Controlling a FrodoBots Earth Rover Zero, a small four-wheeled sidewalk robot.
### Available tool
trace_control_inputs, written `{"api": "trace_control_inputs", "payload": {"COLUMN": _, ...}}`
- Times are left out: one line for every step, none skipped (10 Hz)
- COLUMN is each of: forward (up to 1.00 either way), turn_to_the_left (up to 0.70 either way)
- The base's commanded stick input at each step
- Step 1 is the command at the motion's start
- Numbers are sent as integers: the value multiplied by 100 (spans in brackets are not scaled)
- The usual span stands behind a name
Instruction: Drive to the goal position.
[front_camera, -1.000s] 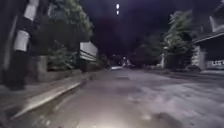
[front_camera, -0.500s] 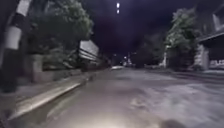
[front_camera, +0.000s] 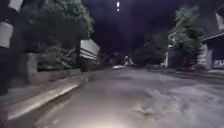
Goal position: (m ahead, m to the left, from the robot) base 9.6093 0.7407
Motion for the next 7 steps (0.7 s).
{"api": "trace_control_inputs", "payload": {"forward": 50, "turn_to_the_left": 0}}
{"api": "trace_control_inputs", "payload": {"forward": 50, "turn_to_the_left": 0}}
{"api": "trace_control_inputs", "payload": {"forward": 50, "turn_to_the_left": 0}}
{"api": "trace_control_inputs", "payload": {"forward": 50, "turn_to_the_left": 0}}
{"api": "trace_control_inputs", "payload": {"forward": 50, "turn_to_the_left": 0}}
{"api": "trace_control_inputs", "payload": {"forward": 50, "turn_to_the_left": 0}}
{"api": "trace_control_inputs", "payload": {"forward": 50, "turn_to_the_left": 0}}
